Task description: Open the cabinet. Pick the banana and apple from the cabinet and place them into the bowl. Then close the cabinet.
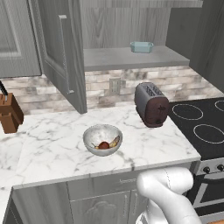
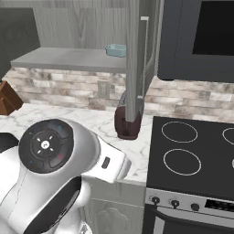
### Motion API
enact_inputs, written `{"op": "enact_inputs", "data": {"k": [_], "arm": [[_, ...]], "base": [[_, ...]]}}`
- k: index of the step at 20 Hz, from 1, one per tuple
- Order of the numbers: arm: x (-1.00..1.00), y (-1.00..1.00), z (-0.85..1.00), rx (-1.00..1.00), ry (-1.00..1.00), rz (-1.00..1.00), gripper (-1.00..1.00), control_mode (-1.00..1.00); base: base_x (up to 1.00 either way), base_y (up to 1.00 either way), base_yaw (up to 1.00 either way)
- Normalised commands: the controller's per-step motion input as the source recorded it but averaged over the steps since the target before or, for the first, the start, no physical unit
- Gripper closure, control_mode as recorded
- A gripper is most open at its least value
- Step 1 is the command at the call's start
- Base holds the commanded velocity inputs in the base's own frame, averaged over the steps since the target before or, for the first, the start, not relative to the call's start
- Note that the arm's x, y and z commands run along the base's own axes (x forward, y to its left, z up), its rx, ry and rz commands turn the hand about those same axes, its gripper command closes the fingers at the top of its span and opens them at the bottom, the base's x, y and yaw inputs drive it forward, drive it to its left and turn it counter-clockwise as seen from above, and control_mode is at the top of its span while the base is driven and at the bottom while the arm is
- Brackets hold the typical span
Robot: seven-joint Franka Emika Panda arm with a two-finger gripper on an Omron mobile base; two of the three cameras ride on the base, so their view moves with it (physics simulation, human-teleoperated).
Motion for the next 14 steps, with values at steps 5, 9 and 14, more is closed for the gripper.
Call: {"op": "enact_inputs", "data": {"k": [5,9,14], "arm": [[0.0,-0.47,0.02,0.0,-0.19,0.0,-1.0,-1.0],[0.0,-0.45,0.11,0.0,-0.13,0.0,-1.0,-1.0],[0.06,-0.42,0.12,0.02,-0.05,0.0,-1.0,-1.0]], "base": [[0.0,0.0,0.0],[0.0,0.0,0.0],[0.0,0.0,0.0]]}}
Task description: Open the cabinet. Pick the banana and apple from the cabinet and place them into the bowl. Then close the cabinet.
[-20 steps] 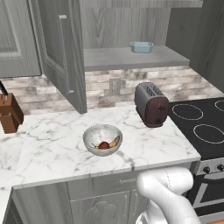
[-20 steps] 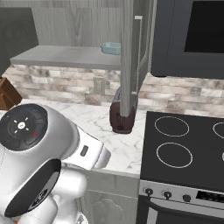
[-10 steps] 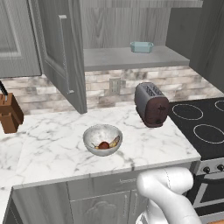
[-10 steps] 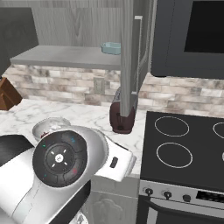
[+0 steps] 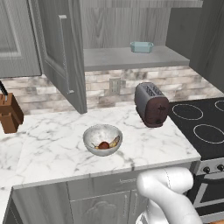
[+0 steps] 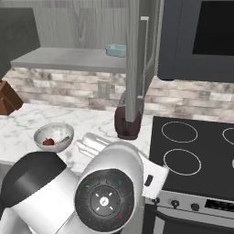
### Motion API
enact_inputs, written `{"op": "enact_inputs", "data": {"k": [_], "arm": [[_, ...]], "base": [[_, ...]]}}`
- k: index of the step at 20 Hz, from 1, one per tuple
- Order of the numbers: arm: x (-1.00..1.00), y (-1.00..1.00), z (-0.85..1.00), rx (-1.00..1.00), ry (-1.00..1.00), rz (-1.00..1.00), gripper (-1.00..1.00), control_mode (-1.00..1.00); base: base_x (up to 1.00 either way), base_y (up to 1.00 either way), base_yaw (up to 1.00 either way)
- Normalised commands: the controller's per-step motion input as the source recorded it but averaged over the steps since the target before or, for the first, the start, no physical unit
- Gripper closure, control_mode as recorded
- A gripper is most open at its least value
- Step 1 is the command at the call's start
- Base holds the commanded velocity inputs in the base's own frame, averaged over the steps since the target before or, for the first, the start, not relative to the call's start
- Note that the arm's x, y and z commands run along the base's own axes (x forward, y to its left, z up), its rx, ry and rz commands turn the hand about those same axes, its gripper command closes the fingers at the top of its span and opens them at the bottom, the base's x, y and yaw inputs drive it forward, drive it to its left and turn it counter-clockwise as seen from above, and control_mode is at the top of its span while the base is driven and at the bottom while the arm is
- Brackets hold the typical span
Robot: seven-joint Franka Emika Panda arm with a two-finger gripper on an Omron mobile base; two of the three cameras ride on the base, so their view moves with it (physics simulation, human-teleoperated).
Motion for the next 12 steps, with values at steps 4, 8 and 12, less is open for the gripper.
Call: {"op": "enact_inputs", "data": {"k": [4,8,12], "arm": [[0.27,-0.26,0.06,0.03,0.0,0.02,-1.0,-1.0],[0.38,-0.21,0.03,0.04,0.0,0.06,-1.0,-1.0],[0.4,-0.12,0.0,0.07,0.0,0.08,-1.0,-1.0]], "base": [[0.0,0.0,0.0],[0.0,0.0,0.0],[0.0,0.0,0.0]]}}
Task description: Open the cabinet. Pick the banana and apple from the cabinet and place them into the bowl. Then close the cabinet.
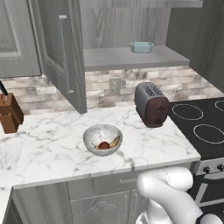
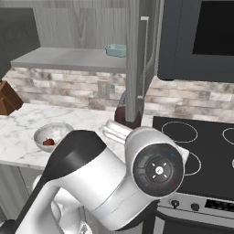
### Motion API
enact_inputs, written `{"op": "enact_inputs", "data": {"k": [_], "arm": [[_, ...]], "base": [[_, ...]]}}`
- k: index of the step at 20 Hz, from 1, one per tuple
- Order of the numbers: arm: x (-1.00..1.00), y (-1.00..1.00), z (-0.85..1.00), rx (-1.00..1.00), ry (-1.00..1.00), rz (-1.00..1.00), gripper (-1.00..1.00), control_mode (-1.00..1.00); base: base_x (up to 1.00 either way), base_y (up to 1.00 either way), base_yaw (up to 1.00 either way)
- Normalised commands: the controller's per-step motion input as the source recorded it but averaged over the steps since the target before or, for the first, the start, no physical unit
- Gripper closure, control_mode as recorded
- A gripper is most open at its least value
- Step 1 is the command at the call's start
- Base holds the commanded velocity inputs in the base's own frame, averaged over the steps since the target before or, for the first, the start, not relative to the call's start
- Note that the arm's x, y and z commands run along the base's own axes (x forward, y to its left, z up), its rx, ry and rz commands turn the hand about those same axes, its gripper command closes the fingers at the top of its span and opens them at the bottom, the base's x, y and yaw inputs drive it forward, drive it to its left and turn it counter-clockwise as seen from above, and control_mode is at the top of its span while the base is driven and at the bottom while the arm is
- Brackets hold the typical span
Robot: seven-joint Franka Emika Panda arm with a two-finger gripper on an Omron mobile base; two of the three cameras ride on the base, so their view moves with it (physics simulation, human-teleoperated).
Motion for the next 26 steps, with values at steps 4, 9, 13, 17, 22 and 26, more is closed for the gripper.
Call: {"op": "enact_inputs", "data": {"k": [4,9,13,17,22,26], "arm": [[0.39,-0.04,0.0,0.09,0.0,0.09,-1.0,-1.0],[0.36,-0.04,0.03,0.11,0.01,0.12,-1.0,-1.0],[0.29,-0.12,0.05,0.1,0.0,0.1,-1.0,-1.0],[0.16,-0.3,0.08,0.08,0.0,0.09,-1.0,-1.0],[0.15,-0.32,0.01,0.08,0.0,0.09,-1.0,-1.0],[0.31,-0.07,0.0,0.09,-0.01,0.06,-1.0,-1.0]], "base": [[0.0,0.0,0.0],[0.0,0.0,0.0],[0.0,0.0,0.0],[0.0,0.0,0.0],[0.0,0.0,0.0],[0.0,0.0,0.0]]}}
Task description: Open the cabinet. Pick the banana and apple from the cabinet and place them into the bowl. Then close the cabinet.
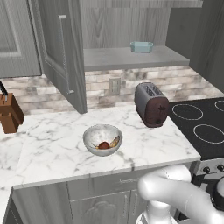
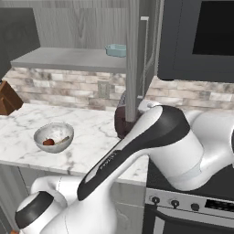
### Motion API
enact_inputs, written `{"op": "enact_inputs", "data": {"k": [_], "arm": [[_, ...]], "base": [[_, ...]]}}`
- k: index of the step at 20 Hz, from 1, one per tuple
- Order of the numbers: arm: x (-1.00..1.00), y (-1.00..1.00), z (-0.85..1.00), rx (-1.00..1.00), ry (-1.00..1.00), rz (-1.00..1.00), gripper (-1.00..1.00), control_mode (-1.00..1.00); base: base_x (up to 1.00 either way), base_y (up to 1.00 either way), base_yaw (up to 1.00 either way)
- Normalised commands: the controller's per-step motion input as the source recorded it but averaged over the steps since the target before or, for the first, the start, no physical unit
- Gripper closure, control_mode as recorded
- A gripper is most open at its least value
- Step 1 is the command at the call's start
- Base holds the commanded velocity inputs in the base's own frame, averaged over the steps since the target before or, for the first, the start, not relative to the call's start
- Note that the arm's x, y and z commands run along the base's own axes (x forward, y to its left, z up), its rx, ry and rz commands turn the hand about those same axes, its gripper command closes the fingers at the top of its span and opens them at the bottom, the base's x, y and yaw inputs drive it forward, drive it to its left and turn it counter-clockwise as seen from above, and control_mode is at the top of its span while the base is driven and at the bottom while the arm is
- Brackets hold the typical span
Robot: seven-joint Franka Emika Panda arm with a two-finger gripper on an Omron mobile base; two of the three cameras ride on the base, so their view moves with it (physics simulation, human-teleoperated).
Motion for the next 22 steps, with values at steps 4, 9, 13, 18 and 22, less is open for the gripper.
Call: {"op": "enact_inputs", "data": {"k": [4,9,13,18,22], "arm": [[0.37,0.0,0.0,0.09,-0.05,0.04,-1.0,-1.0],[0.29,0.0,0.04,0.08,-0.06,0.05,-1.0,-1.0],[0.24,0.07,0.0,0.06,-0.08,0.04,-1.0,-1.0],[0.2,0.25,0.0,0.03,-0.07,0.05,-1.0,-1.0],[0.13,0.29,0.0,0.02,-0.04,0.01,-1.0,-1.0]], "base": [[0.0,0.0,0.0],[0.0,0.0,0.0],[0.0,0.0,0.0],[0.0,0.0,0.0],[0.0,0.0,0.0]]}}
